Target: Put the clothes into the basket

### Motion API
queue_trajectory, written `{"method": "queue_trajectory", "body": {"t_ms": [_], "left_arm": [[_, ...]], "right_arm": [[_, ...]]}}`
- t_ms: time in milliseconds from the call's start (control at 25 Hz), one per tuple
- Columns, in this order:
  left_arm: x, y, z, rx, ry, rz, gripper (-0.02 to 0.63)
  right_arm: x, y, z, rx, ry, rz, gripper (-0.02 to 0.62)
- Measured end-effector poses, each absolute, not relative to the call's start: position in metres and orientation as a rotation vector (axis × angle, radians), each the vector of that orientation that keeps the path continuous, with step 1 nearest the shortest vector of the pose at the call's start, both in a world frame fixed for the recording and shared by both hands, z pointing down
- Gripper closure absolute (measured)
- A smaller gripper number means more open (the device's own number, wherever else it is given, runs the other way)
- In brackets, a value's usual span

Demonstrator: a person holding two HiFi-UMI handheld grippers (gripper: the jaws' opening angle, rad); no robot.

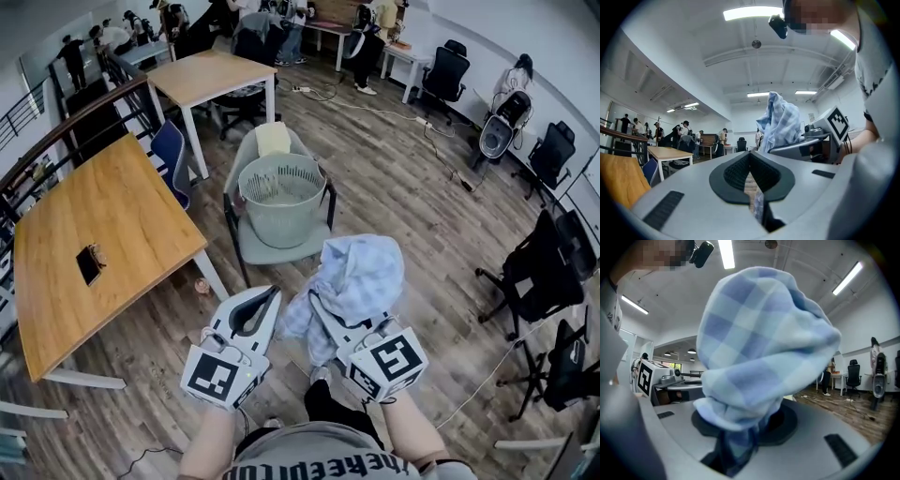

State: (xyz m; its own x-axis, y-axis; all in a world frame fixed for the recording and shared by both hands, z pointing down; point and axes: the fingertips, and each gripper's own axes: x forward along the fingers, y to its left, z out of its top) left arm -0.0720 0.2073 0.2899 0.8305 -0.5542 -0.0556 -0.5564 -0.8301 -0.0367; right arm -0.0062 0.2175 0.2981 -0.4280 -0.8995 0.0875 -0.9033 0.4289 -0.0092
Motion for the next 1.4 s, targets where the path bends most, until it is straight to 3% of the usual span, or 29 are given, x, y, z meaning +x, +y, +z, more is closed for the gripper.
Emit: {"method": "queue_trajectory", "body": {"t_ms": [800,1400], "left_arm": [[0.026,0.125,0.295,-2.893,1.063,0.015,0.592],[0.019,0.081,0.298,-2.894,1.064,-0.015,0.592]], "right_arm": [[0.087,0.128,0.305,1.482,-2.703,0.093,0.436],[0.080,0.083,0.312,1.485,-2.710,0.148,0.436]]}}
